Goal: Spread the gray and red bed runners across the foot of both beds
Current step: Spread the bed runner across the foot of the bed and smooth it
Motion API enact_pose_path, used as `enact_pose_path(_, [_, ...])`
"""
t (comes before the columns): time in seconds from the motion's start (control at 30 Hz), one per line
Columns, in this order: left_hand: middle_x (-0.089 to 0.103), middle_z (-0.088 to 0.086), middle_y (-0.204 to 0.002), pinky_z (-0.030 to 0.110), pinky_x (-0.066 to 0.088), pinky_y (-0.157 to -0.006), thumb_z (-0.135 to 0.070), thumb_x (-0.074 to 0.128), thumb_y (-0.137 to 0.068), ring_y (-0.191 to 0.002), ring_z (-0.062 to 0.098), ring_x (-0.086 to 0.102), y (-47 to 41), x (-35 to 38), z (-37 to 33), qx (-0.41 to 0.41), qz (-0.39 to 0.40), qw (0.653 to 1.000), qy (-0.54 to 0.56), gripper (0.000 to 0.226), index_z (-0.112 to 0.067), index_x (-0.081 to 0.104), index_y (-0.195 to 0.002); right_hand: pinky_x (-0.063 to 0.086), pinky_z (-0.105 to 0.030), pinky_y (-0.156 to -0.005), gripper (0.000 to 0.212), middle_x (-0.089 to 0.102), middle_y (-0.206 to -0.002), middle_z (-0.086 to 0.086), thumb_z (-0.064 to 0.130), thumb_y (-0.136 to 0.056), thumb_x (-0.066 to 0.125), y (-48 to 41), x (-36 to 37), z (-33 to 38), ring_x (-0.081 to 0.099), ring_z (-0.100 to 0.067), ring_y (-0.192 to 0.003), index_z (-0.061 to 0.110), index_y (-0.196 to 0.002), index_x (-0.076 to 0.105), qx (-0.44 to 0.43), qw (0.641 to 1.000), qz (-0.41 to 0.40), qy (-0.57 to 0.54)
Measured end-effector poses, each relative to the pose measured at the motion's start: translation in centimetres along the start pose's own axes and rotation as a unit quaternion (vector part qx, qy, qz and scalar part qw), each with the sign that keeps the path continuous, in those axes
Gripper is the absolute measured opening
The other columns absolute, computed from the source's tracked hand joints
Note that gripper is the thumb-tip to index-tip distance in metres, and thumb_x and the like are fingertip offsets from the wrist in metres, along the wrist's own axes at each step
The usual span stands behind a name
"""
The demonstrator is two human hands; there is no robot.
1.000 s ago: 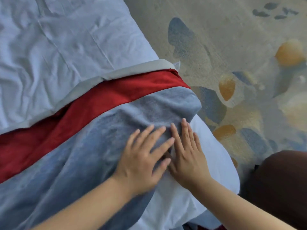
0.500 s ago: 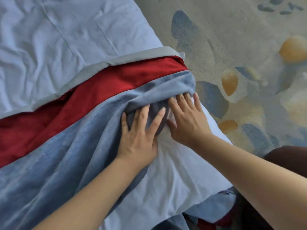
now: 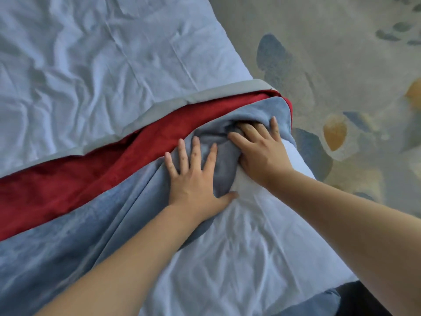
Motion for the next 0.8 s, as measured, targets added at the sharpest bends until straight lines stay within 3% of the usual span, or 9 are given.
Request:
enact_pose_path(0.13, [-0.008, 0.012, -0.172, 0.066, -0.006, -0.122, -0.059, 0.053, -0.084, -0.156, 0.040, -0.016, 0.8, -0.6, -1.1, 0.001, 0.011, 1.000, -0.004, 0.110, -0.020, -0.016, -0.161, 0.016, -0.059, -0.121, 0.036, 0.065, -0.105, -0.013, 0.003, -0.082, 0.050, -1.1, -0.7, 0.2, 0.060, -0.038, -0.103, 0.007, -0.113, 0.068, -0.041, 0.999, -0.013, -0.020])
enact_pose_path(0.27, [0.000, 0.002, -0.173, 0.060, -0.006, -0.125, -0.026, 0.055, -0.087, -0.158, 0.031, -0.011, 2.1, -1.7, -2.2, 0.025, 0.027, 0.999, 0.035, 0.099, -0.016, -0.009, -0.163, 0.026, -0.052, -0.119, 0.049, 0.056, -0.088, -0.016, 0.003, -0.075, 0.030, 0.5, -2.0, -0.7, 0.058, -0.039, -0.090, 0.001, -0.111, 0.064, -0.085, 0.996, -0.004, 0.012])
enact_pose_path(0.33, [-0.002, -0.001, -0.173, 0.058, -0.006, -0.125, -0.025, 0.054, -0.087, -0.158, 0.028, -0.013, 3.2, -2.1, -3.7, 0.059, 0.052, 0.996, 0.051, 0.100, -0.017, -0.011, -0.162, 0.036, -0.052, -0.111, 0.045, 0.054, -0.089, -0.017, 0.004, -0.076, 0.033, 2.9, -2.4, -1.3, 0.057, -0.040, -0.091, 0.000, -0.110, 0.062, -0.095, 0.995, 0.012, 0.030])
enact_pose_path(0.4, [-0.003, -0.005, -0.173, 0.057, -0.004, -0.126, -0.023, 0.053, -0.087, -0.158, 0.023, -0.012, 4.6, -2.4, -5.1, 0.095, 0.076, 0.990, 0.066, 0.098, -0.021, -0.011, -0.162, 0.046, -0.051, -0.093, 0.031, 0.056, -0.089, -0.015, 0.010, -0.083, 0.043, 5.8, -2.8, -2.4, 0.058, -0.038, -0.084, 0.001, -0.106, 0.062, -0.094, 0.995, 0.015, 0.037])
enact_pose_path(0.5, [0.009, -0.011, -0.171, 0.053, 0.003, -0.127, -0.008, 0.050, -0.086, -0.158, 0.013, -0.001, 6.1, -3.0, -6.3, 0.118, 0.117, 0.972, 0.167, 0.091, -0.027, 0.007, -0.164, 0.047, -0.047, -0.073, 0.022, 0.058, -0.085, -0.008, 0.014, -0.081, 0.051, 9.4, -3.4, -4.5, 0.059, -0.034, -0.075, 0.007, -0.098, 0.061, -0.080, 0.995, 0.002, 0.064])
enact_pose_path(0.6, [0.031, -0.016, -0.165, 0.045, 0.015, -0.128, 0.012, 0.043, -0.081, -0.156, 0.005, 0.013, 6.9, -3.9, -7.6, 0.095, 0.151, 0.903, 0.390, 0.089, -0.029, 0.034, -0.159, 0.045, -0.045, -0.076, 0.021, 0.057, -0.086, -0.006, 0.014, -0.078, 0.059, 10.7, -3.9, -5.4, 0.059, -0.033, -0.078, 0.013, -0.100, 0.059, 0.005, 0.996, -0.077, 0.052])
enact_pose_path(0.67, [0.044, -0.017, -0.158, 0.034, 0.026, -0.126, 0.013, 0.038, -0.077, -0.152, 0.002, 0.027, 7.6, -4.3, -8.3, 0.074, 0.192, 0.833, 0.513, 0.087, -0.029, 0.045, -0.154, 0.042, -0.046, -0.082, 0.036, 0.059, -0.104, -0.009, 0.018, -0.080, 0.066, 10.5, -3.5, -5.1, 0.057, -0.035, -0.091, 0.017, -0.113, 0.050, 0.128, 0.984, -0.124, 0.017])
enact_pose_path(0.73, [0.054, -0.019, -0.149, 0.021, 0.034, -0.118, 0.008, 0.037, -0.072, -0.144, -0.001, 0.040, 8.2, -4.4, -8.5, 0.071, 0.229, 0.777, 0.582, 0.087, -0.032, 0.052, -0.148, 0.042, -0.047, -0.084, 0.050, 0.053, -0.126, -0.014, 0.020, -0.081, 0.065, 10.3, -2.6, -4.6, 0.053, -0.038, -0.105, 0.021, -0.123, 0.037, 0.236, 0.960, -0.145, -0.046])
enact_pose_path(0.8, [0.061, -0.018, -0.143, 0.011, 0.040, -0.106, 0.008, 0.038, -0.067, -0.139, 0.002, 0.048, 8.5, -4.5, -8.3, 0.072, 0.248, 0.745, 0.615, 0.090, -0.036, 0.058, -0.142, 0.043, -0.043, -0.075, 0.048, 0.047, -0.134, -0.011, 0.024, -0.087, 0.057, 10.5, -1.6, -4.4, 0.055, -0.035, -0.100, 0.027, -0.126, 0.030, 0.305, 0.927, -0.161, -0.148])
Point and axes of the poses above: each hand's wrist, its own y-axis away from the middle knuckle, its own x-axis out of the palm, z = x × y, the point moved 2 cm from there along -y, towards the middle knuckle
